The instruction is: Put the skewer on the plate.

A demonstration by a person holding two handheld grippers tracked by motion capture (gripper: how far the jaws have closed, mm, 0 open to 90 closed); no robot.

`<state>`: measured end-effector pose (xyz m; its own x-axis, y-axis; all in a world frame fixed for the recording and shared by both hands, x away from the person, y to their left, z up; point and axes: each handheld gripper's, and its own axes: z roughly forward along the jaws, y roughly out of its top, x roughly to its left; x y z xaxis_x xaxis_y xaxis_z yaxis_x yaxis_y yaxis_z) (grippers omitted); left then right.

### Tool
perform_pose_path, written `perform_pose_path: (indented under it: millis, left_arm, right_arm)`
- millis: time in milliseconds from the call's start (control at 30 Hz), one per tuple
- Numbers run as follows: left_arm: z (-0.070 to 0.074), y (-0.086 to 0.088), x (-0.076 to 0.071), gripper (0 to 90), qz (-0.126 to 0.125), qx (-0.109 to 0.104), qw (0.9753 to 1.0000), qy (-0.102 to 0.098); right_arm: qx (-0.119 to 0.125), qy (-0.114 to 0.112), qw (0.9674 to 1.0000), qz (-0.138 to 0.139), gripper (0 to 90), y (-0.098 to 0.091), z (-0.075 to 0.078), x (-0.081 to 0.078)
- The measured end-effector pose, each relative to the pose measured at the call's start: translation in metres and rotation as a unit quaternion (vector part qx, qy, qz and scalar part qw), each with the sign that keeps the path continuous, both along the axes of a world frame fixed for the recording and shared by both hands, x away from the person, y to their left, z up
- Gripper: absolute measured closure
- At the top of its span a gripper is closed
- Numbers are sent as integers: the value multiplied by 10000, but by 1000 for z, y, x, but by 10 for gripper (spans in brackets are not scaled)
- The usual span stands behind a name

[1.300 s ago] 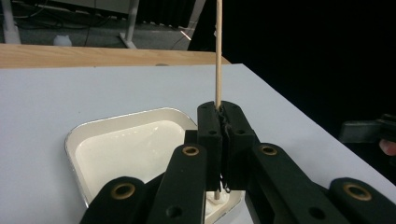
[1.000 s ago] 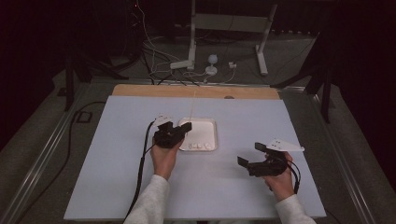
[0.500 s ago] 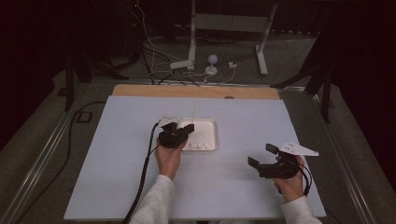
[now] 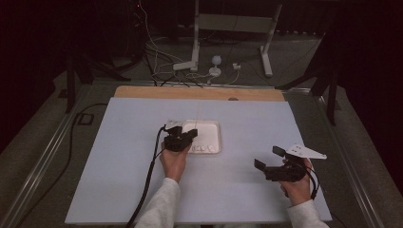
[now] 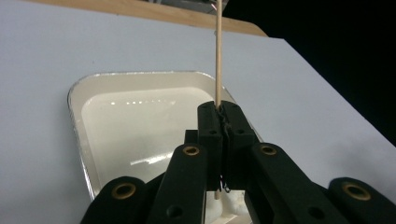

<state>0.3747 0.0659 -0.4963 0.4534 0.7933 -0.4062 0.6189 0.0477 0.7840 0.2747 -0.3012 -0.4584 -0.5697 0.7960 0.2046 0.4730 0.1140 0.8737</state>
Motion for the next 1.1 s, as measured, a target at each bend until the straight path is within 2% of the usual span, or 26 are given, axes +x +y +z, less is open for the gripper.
perform_pose_path:
  millis: [400,567,733,1100]
  left_arm:
    - [-12,0,4,893,47,118,9994,315]
    - [-14,0,5,892,45,149,9992,380]
    - [-19,0,7,892,48,282,9985,463]
    - [-27,-1,9,891,119,330,9973,638]
  right_arm:
    - [-61,53,10000,-3,2,1,-2,1]
    - [-80,53,10000,26,2,2,-3,1]
    - [-91,81,9999,39,2,3,-4,1]
    - [-124,81,9999,70,2,5,-4,0]
